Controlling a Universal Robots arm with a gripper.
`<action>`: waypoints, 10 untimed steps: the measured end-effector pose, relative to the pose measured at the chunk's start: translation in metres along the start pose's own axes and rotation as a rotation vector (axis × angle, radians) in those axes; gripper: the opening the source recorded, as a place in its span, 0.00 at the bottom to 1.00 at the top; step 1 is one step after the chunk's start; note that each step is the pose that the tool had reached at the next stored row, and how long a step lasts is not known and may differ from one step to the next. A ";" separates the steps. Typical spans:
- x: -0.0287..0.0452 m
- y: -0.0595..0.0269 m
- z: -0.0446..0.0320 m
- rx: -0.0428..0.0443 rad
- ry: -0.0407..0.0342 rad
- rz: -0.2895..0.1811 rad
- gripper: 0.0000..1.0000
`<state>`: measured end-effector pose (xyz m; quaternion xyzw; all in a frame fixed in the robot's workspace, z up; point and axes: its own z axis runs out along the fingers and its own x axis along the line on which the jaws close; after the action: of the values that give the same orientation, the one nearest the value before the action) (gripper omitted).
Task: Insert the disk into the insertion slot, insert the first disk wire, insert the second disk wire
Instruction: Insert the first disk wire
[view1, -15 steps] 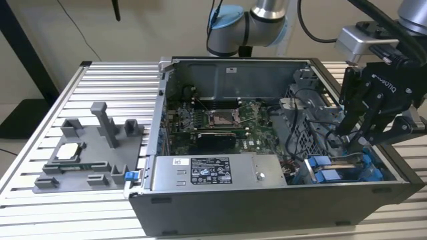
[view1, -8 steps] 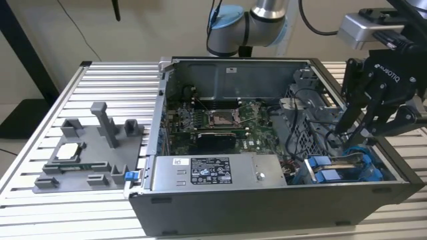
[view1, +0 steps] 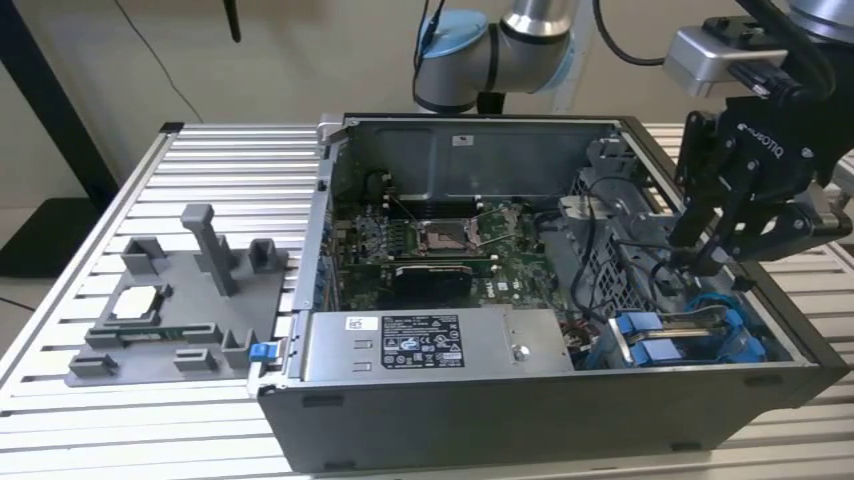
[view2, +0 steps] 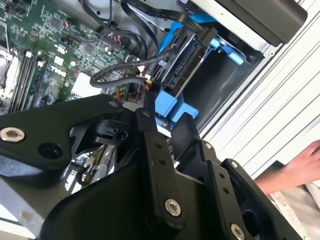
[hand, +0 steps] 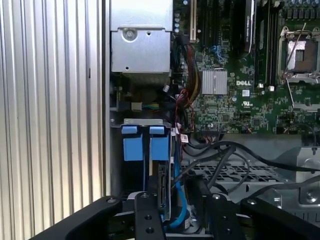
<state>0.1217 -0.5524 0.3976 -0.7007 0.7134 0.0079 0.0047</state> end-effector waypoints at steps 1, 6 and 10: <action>-0.0019 0.0001 0.0008 0.0026 -0.0008 0.000 1.00; -0.0066 0.0001 0.0045 0.0297 -0.0015 -0.003 1.00; -0.0066 0.0003 0.0062 0.0400 -0.0015 -0.003 1.00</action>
<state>0.1214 -0.5458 0.3915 -0.7015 0.7124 -0.0058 0.0192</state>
